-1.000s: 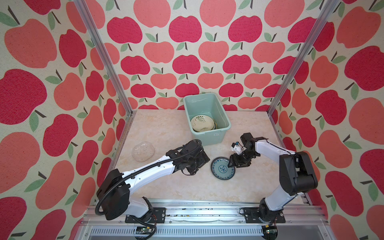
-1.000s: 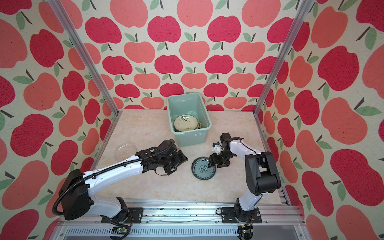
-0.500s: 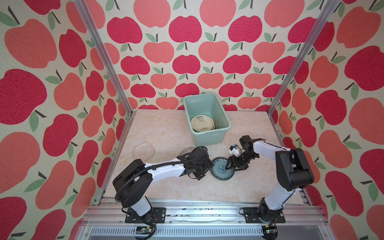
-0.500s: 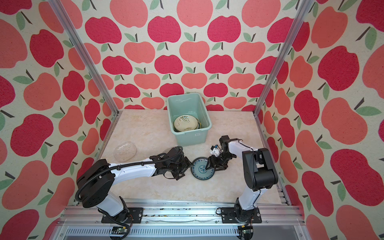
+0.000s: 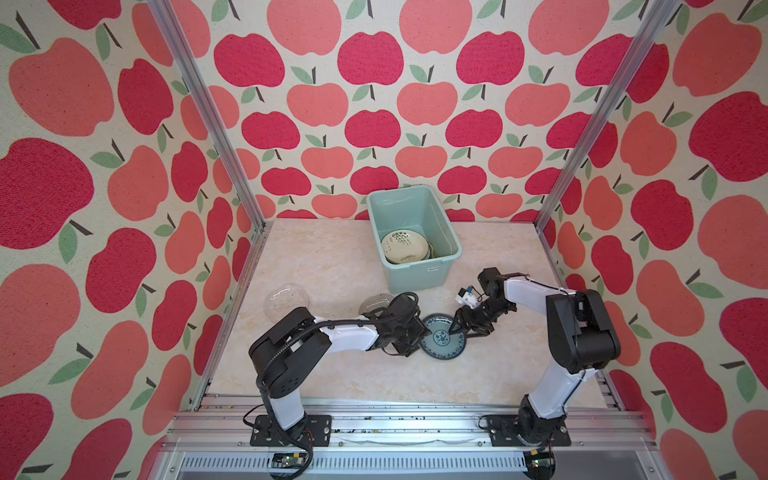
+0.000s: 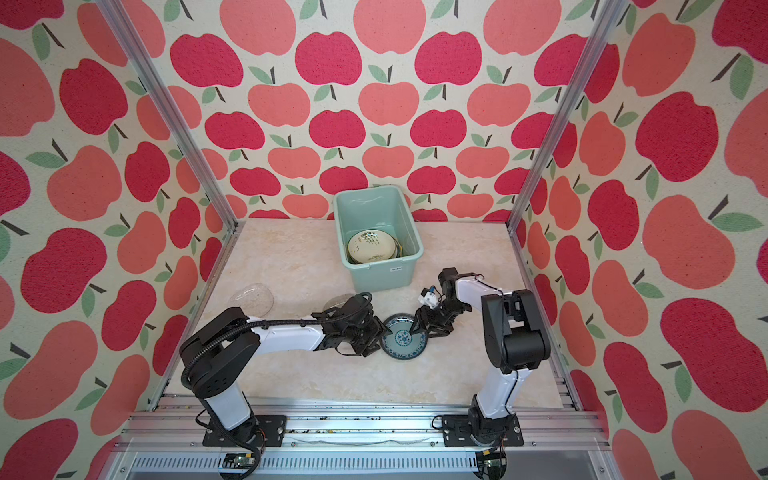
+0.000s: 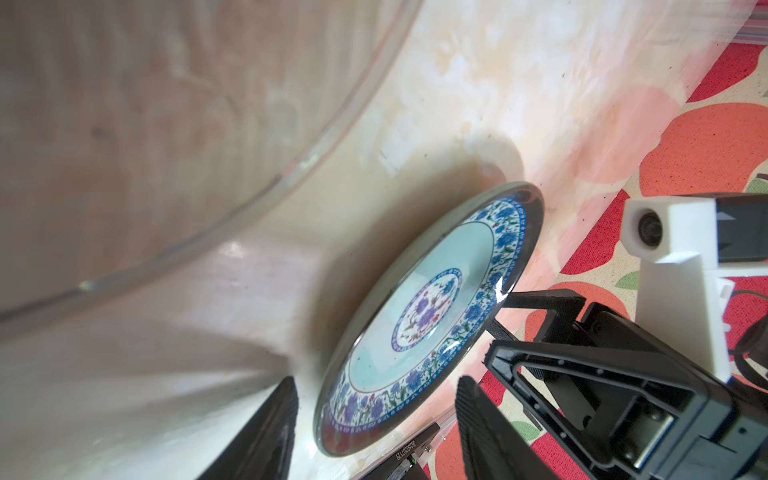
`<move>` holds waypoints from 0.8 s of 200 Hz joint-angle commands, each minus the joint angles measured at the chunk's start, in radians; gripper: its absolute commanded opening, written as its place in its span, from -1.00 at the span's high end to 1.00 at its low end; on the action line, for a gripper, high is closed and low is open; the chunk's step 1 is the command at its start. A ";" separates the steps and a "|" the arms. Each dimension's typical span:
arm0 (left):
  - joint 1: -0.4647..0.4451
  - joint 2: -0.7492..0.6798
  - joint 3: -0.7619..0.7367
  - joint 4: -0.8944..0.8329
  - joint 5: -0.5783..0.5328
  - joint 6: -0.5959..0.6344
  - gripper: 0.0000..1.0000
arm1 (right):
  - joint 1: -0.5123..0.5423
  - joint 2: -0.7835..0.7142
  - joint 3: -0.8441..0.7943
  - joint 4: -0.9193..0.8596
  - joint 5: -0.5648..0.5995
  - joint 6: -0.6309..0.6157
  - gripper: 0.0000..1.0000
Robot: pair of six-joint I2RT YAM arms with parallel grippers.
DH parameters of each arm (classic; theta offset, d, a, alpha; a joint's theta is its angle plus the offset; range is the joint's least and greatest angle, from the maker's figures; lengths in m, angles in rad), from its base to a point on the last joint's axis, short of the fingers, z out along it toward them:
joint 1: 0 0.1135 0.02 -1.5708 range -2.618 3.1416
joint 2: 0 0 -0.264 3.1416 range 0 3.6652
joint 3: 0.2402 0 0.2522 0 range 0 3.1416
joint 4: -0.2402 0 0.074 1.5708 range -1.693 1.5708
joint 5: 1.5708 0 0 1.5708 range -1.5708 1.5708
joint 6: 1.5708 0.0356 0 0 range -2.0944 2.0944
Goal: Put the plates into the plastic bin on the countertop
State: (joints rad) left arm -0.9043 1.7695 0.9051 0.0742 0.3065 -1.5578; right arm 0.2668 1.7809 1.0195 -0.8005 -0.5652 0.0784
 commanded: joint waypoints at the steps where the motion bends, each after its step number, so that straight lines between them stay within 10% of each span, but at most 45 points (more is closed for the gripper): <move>1: 0.008 0.042 0.023 0.011 0.025 -0.012 -0.08 | -0.005 0.007 0.025 0.008 -0.035 -0.021 -0.17; 160: 0.016 0.070 0.098 -0.057 0.062 0.036 0.27 | -0.016 -0.048 0.024 0.000 -0.090 -0.017 0.82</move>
State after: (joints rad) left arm -0.8921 1.8351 0.9504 0.0704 0.3668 -1.5505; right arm 0.2523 1.7584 1.0321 -0.7761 -0.6819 0.0612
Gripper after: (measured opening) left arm 0.362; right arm 0.129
